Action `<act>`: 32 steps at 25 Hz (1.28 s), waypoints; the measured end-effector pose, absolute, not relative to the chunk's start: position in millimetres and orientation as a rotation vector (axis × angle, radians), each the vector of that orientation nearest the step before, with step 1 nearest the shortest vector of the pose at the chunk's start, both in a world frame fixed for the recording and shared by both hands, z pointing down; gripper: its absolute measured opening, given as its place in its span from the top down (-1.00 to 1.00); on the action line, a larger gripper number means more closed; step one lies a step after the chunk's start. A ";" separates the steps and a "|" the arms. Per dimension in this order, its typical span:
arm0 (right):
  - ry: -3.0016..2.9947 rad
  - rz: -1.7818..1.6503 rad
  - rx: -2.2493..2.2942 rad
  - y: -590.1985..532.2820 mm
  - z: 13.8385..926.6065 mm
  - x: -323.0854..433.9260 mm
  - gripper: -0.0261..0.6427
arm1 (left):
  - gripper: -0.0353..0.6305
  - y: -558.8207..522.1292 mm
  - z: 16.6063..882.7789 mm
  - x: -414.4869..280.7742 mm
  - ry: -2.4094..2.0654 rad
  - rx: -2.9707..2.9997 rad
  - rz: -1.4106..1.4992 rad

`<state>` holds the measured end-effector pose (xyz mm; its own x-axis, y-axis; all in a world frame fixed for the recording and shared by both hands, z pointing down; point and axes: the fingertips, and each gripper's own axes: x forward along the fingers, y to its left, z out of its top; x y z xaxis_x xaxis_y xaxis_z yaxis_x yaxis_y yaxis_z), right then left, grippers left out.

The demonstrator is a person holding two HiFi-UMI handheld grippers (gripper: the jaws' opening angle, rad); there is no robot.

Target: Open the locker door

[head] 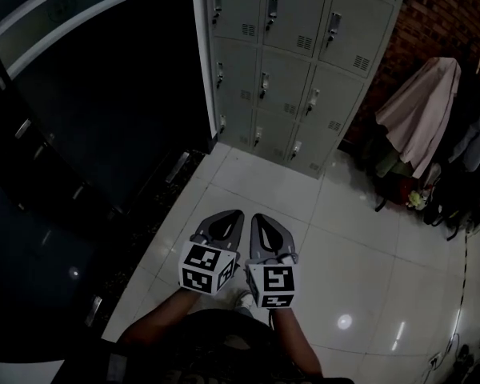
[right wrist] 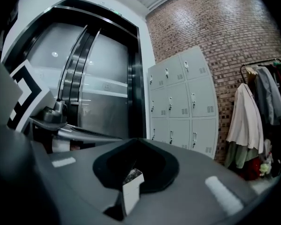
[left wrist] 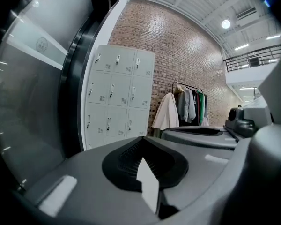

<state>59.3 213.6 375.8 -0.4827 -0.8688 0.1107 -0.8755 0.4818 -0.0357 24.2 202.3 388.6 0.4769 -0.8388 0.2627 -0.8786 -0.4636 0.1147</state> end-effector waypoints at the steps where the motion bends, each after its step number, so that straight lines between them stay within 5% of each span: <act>1: -2.635 0.130 1.556 207.9 376.3 64.5 0.92 | 0.88 195.7 389.6 29.2 -1.480 2.491 0.249; 18: -2.625 0.097 1.556 120.8 391.0 86.4 0.92 | 0.88 97.4 400.9 54.6 -1.478 2.496 0.194; 32: -2.611 0.083 1.547 -55.3 396.7 24.9 0.92 | 0.88 -77.9 405.4 -6.5 -1.465 2.473 0.105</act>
